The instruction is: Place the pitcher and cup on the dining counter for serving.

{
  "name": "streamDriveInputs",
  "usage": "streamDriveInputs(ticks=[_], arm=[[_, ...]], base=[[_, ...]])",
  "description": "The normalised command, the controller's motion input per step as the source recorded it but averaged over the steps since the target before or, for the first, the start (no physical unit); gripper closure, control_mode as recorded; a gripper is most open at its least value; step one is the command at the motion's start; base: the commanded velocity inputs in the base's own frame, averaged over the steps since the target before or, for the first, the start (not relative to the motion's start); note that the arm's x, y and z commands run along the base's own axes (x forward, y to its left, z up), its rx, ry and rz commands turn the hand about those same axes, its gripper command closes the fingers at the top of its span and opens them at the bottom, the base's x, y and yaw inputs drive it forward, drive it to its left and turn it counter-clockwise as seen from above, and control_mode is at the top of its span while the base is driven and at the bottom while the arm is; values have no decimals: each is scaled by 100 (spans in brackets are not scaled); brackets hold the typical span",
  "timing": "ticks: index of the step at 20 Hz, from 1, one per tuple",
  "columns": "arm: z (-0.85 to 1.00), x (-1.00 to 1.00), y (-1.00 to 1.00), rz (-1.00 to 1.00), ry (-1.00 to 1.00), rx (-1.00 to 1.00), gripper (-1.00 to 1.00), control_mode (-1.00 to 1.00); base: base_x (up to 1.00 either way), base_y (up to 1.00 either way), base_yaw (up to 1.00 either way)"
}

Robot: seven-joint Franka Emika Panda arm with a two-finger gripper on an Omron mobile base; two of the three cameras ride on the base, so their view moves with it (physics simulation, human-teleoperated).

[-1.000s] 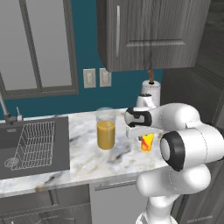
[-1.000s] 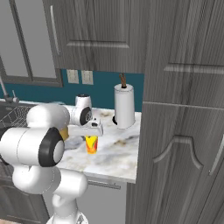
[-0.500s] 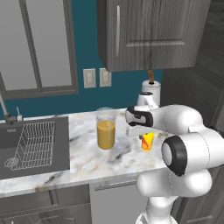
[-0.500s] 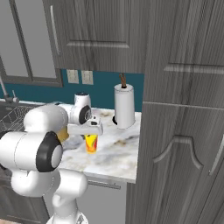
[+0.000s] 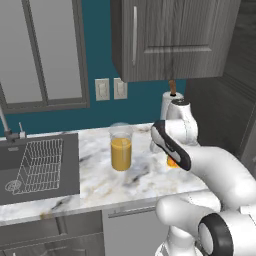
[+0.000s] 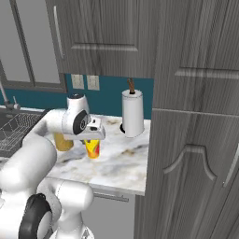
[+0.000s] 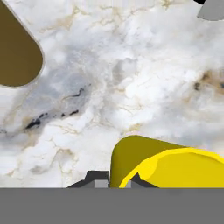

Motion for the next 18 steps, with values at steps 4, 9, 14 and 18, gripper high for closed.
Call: streamDriveInputs(ticks=[4, 9, 14, 18], arm=[[71, -78, -2, 0, -29, 0, 100, -100], [72, -78, 0, 0, -30, -1, 100, -100], [75, -83, 0, 0, -28, -1, 100, -100], [91, -84, 5, 10, -22, 0, 100, -100]], base=[[0, 0, 0], [0, 0, 0], [0, 0, 0], [0, 0, 0]])
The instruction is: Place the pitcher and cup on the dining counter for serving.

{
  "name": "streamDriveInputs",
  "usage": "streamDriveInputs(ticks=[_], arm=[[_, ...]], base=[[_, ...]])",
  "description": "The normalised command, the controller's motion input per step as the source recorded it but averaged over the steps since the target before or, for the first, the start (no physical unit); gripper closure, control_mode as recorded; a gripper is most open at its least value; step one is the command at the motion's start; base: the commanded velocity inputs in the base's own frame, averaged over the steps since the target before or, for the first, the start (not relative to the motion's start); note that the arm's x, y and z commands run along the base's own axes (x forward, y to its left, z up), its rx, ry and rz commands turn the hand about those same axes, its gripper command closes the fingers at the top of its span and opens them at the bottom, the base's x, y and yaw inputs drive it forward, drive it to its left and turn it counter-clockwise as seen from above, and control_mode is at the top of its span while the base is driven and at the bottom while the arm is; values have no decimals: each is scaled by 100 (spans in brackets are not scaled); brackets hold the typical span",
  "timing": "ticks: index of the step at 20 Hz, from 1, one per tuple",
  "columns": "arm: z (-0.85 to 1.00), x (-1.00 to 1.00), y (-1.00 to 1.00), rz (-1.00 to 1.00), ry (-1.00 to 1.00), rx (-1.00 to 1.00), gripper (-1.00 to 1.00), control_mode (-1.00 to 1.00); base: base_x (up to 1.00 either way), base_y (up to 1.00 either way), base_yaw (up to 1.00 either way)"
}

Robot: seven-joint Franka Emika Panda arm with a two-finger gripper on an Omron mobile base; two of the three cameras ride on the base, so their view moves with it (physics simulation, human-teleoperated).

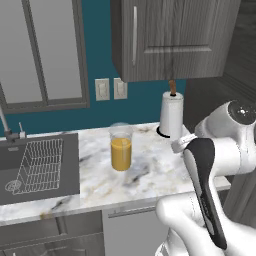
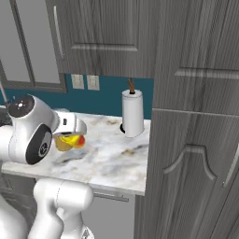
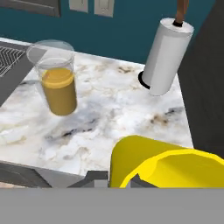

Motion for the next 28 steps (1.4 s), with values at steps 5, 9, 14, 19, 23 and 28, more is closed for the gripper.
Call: streamDriveInputs(ticks=[5, 9, 14, 19, 23, 28], arm=[[0, 0, 0, 0, 0, 0, 100, 100], [0, 0, 0, 0, 0, 0, 100, 100], [0, 0, 0, 0, 0, 0, 100, 100], [0, 0, 0, 0, 0, 0, 100, 100], [0, 0, 0, 0, 0, 0, 100, 100], [0, 0, 0, 0, 0, 0, 100, 100]], base=[[-92, 22, 39], [-73, 26, 71], [-24, 45, 90], [-12, 34, 95], [-2, 20, 97], [1, 12, 94]])
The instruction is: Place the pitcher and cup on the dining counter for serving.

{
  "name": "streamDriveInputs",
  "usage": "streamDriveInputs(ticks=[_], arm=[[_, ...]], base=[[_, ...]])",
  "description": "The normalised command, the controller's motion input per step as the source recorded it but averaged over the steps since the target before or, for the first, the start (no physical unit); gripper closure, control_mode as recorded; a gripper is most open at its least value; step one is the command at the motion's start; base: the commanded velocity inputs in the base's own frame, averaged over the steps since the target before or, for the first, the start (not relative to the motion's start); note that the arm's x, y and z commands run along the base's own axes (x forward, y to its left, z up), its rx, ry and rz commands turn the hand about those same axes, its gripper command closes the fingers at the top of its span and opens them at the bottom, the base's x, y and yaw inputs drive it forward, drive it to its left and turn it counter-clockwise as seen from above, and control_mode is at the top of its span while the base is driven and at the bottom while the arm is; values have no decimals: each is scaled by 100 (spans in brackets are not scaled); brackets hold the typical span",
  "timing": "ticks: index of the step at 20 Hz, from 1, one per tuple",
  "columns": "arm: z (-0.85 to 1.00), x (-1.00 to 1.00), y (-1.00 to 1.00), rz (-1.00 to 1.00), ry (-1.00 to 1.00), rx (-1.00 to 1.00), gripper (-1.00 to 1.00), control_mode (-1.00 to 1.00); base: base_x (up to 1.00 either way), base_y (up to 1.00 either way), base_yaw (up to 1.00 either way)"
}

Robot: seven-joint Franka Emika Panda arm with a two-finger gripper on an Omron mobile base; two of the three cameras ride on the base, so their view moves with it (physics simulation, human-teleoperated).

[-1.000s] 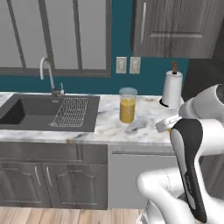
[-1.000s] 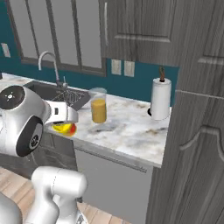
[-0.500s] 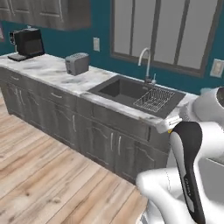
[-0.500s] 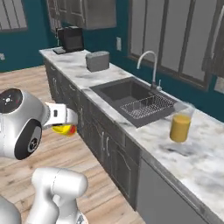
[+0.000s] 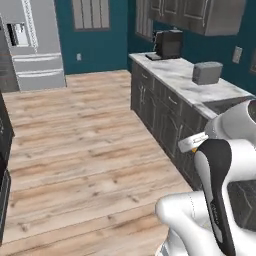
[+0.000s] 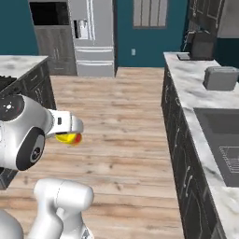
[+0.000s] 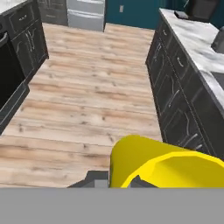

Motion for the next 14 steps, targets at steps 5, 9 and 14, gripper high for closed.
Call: streamDriveInputs(ticks=[5, 9, 14], arm=[[0, 0, 0, 0, 0, 0, 100, 100], [0, 0, 0, 0, 0, 0, 100, 100], [0, 0, 0, 0, 0, 0, 100, 100]], base=[[32, 13, 84], [62, 18, 73], [91, 1, 65]])
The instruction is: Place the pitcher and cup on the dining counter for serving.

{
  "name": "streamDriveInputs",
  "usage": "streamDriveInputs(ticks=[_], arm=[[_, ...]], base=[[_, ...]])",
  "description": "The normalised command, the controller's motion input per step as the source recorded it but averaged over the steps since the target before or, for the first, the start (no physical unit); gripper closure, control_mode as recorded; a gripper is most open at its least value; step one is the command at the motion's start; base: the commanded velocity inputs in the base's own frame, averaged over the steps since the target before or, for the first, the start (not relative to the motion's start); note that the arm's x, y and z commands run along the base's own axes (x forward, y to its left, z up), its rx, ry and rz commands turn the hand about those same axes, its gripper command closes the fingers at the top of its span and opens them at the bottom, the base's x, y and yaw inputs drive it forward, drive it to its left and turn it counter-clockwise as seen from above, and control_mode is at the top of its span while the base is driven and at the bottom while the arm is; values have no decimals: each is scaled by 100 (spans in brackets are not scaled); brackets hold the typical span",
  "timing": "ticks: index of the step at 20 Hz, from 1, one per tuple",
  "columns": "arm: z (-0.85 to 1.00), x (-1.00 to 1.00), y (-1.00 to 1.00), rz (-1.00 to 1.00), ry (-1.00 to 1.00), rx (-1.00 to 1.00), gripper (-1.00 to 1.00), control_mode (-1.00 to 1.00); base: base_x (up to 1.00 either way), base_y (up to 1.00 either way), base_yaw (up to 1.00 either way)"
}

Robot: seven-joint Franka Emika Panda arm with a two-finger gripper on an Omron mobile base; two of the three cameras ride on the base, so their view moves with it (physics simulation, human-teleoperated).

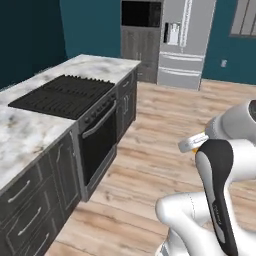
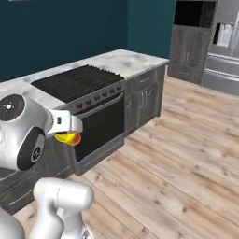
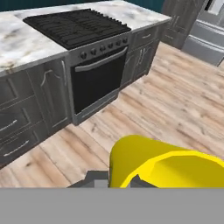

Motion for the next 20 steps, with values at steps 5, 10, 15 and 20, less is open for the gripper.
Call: streamDriveInputs(ticks=[5, 10, 15, 20], arm=[[0, 0, 0, 0, 0, 0, 100, 100], [0, 0, 0, 0, 0, 0, 100, 100], [0, 0, 0, 0, 0, 0, 100, 100], [0, 0, 0, 0, 0, 0, 100, 100]], base=[[90, 0, 68], [72, 0, 75], [64, 0, 78], [76, 5, 68]])
